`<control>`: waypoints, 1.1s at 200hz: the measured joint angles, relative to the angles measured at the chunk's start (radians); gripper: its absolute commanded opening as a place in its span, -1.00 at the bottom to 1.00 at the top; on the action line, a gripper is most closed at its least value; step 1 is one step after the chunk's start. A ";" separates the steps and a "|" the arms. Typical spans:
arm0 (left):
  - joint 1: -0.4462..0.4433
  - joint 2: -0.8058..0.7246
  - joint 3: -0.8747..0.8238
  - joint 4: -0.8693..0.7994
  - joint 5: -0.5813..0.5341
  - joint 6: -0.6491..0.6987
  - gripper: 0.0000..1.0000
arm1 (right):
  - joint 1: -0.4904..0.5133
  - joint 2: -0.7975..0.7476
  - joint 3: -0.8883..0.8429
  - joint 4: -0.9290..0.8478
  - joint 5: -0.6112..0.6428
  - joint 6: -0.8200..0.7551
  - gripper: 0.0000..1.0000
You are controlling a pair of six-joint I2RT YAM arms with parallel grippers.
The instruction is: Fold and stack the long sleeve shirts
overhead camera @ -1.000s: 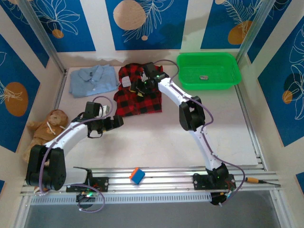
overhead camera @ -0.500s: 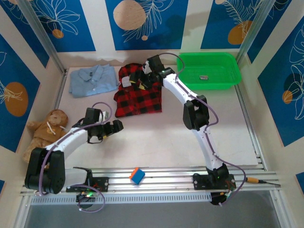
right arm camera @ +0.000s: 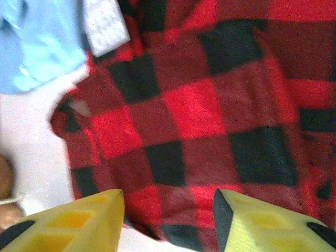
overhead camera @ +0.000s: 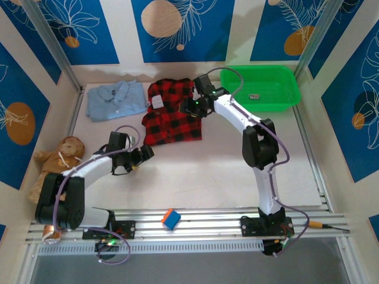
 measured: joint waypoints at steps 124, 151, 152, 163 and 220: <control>-0.001 0.373 0.346 -0.020 -0.108 0.180 -0.22 | 0.076 -0.019 -0.338 0.150 0.201 0.078 -0.49; 0.000 0.374 0.367 -0.053 -0.136 0.259 -0.23 | 0.131 -0.097 -0.474 0.220 0.197 0.170 -0.50; 0.000 0.374 0.367 -0.055 -0.137 0.262 -0.23 | 0.133 -0.099 -0.478 0.222 0.197 0.172 -0.50; 0.000 0.374 0.373 -0.067 -0.138 0.294 -0.24 | 0.166 -0.132 -0.532 0.243 0.193 0.213 -0.51; 0.000 0.335 0.371 -0.110 -0.153 0.410 0.05 | 0.407 -0.319 -0.787 0.327 0.164 0.457 -0.04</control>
